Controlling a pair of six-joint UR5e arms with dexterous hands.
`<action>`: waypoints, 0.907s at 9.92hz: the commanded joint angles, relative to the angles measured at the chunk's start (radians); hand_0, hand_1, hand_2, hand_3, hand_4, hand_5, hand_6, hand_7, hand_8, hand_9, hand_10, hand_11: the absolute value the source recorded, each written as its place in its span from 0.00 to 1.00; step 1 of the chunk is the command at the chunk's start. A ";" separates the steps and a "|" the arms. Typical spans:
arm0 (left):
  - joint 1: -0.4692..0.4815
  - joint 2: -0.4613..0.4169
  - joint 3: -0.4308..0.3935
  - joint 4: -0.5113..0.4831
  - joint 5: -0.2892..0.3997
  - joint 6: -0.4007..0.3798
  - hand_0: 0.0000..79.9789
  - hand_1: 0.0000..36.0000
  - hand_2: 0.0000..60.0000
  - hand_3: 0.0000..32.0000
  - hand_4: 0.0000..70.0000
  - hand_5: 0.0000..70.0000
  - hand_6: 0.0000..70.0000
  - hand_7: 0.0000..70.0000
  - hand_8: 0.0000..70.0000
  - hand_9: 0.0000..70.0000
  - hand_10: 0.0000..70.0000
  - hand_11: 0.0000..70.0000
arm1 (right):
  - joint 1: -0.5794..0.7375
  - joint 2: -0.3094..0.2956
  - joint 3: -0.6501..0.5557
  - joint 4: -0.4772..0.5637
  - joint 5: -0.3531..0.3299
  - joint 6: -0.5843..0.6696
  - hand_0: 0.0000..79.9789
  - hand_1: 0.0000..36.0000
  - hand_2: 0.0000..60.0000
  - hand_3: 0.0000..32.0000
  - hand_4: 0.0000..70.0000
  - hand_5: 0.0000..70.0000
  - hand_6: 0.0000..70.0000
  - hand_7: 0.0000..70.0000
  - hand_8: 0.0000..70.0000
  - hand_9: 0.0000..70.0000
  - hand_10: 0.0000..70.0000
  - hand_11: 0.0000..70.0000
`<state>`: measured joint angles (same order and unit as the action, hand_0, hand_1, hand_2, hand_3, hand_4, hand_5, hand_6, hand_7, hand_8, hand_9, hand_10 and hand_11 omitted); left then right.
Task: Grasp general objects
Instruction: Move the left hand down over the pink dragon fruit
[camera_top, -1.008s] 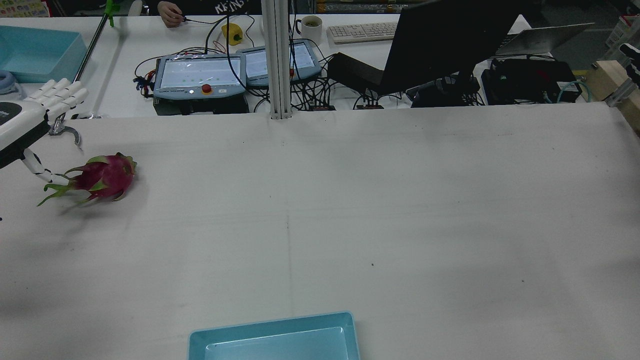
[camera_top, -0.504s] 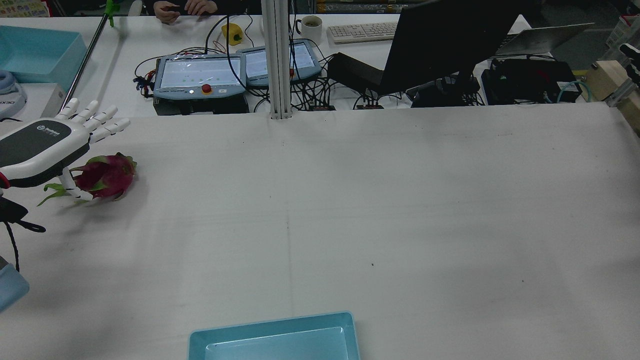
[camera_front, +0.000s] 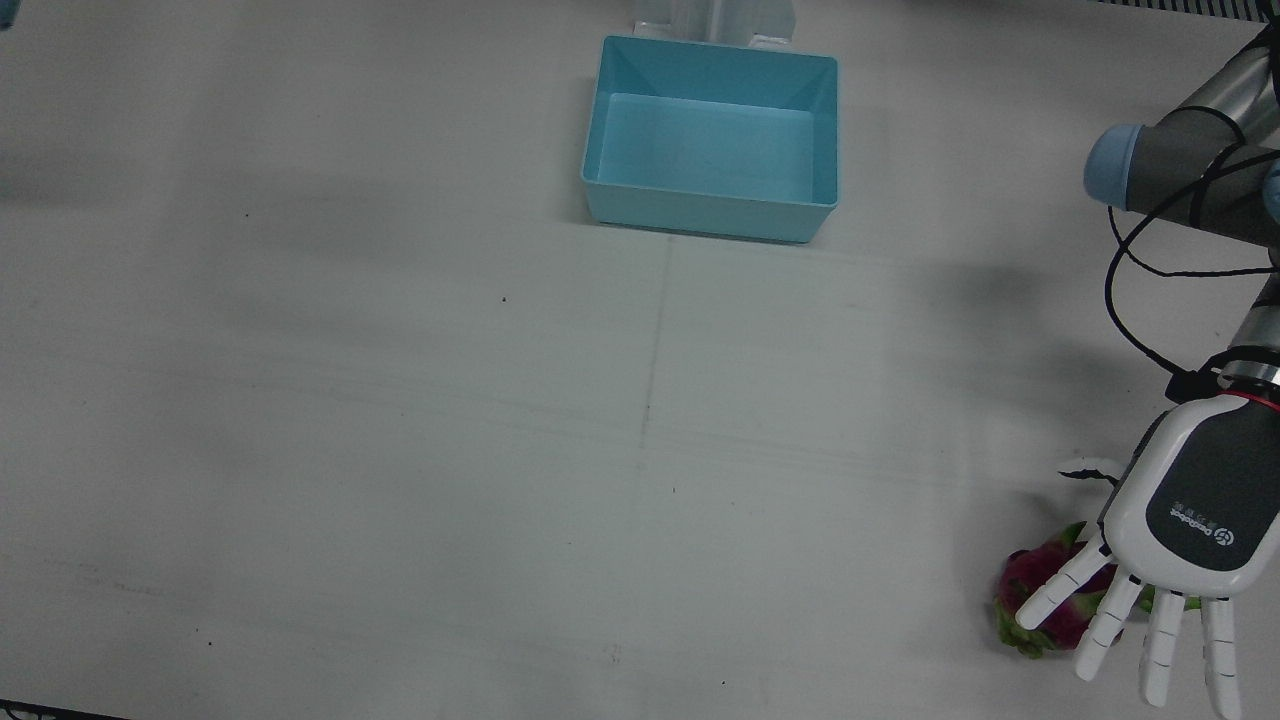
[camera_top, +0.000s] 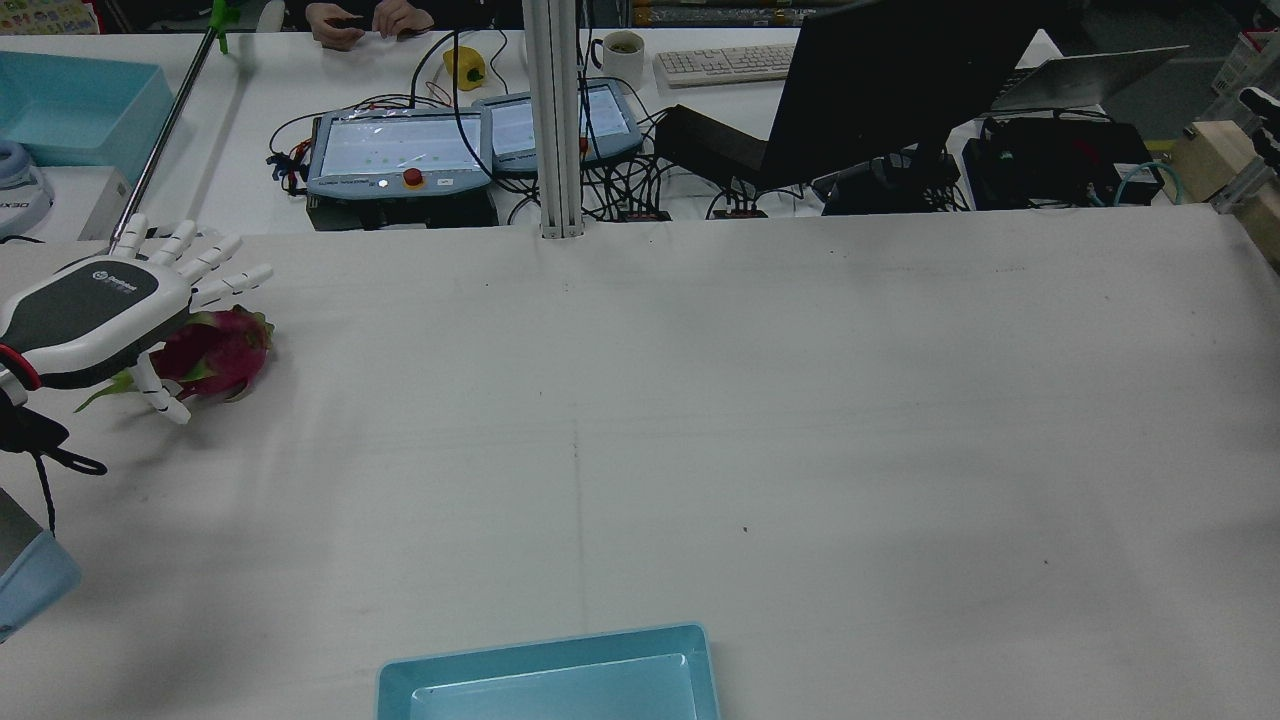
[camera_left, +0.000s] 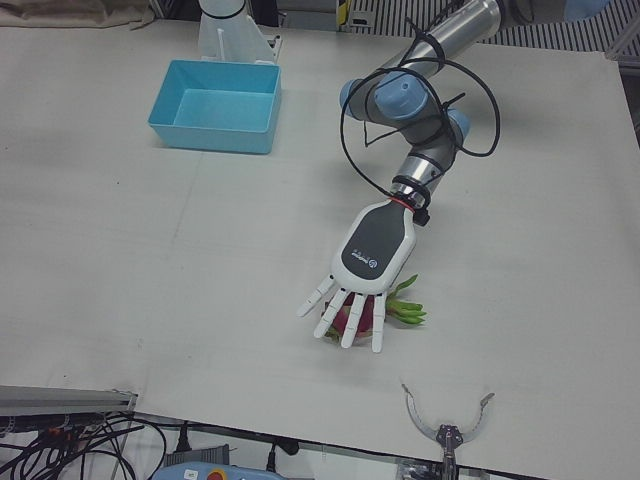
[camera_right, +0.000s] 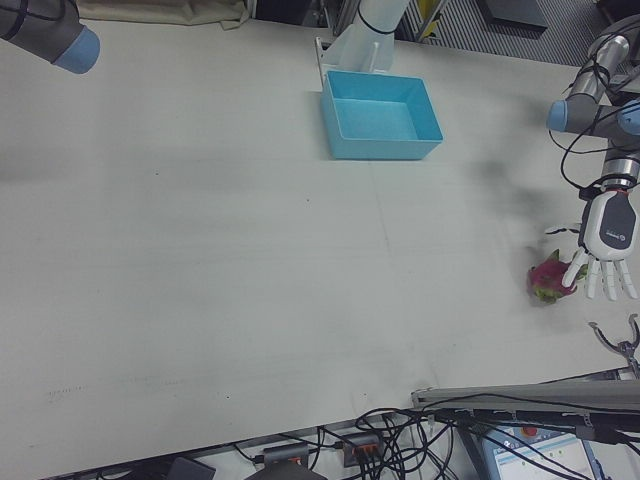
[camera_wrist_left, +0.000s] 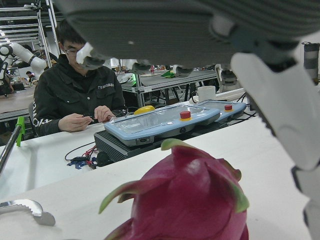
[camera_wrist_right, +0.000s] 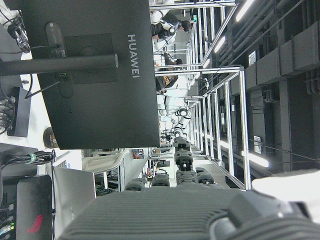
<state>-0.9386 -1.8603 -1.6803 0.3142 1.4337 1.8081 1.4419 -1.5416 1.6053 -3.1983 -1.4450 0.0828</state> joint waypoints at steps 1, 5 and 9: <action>0.001 -0.040 0.071 -0.037 0.001 0.017 0.60 0.55 0.22 1.00 0.00 0.00 0.00 0.00 0.00 0.00 0.00 0.00 | 0.000 0.000 -0.001 0.000 0.000 0.002 0.00 0.00 0.00 0.00 0.00 0.00 0.00 0.00 0.00 0.00 0.00 0.00; 0.038 -0.066 0.121 -0.052 0.001 0.017 0.60 0.52 0.22 1.00 0.00 0.00 0.00 0.00 0.00 0.00 0.00 0.00 | 0.000 0.000 -0.002 0.000 0.000 0.002 0.00 0.00 0.00 0.00 0.00 0.00 0.00 0.00 0.00 0.00 0.00 0.00; 0.058 -0.069 0.162 -0.087 -0.001 0.017 0.59 0.48 0.18 1.00 0.00 0.00 0.00 0.00 0.00 0.00 0.00 0.00 | 0.000 0.000 -0.002 0.000 0.000 0.002 0.00 0.00 0.00 0.00 0.00 0.00 0.00 0.00 0.00 0.00 0.00 0.00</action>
<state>-0.8872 -1.9291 -1.5321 0.2394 1.4326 1.8254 1.4419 -1.5416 1.6031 -3.1984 -1.4451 0.0843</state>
